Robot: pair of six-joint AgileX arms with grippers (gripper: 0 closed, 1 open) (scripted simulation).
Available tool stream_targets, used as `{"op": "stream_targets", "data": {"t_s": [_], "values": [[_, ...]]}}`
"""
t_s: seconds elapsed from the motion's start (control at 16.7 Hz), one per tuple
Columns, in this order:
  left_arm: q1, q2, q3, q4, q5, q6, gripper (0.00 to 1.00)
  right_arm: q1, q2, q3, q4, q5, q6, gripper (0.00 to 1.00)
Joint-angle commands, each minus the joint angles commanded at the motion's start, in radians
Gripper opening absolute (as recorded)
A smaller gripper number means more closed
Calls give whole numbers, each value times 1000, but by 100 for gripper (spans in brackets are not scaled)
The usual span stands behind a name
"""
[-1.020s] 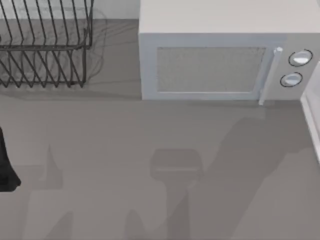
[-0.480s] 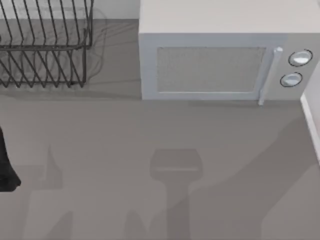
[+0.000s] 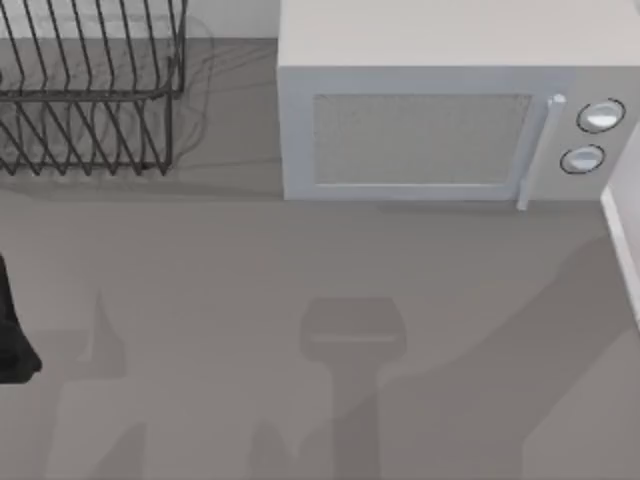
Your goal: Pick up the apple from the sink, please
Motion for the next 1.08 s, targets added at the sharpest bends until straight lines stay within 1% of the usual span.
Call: {"op": "stream_targets", "data": {"t_s": [0.6, 0.66, 1.08], "values": [[0, 0, 0, 0, 0, 0, 100, 0, 0, 0, 0, 0, 0, 2], [0, 0, 0, 0, 0, 0, 100, 0, 0, 0, 0, 0, 0, 0], [0, 0, 0, 0, 0, 0, 100, 0, 0, 0, 0, 0, 0, 0]]}}
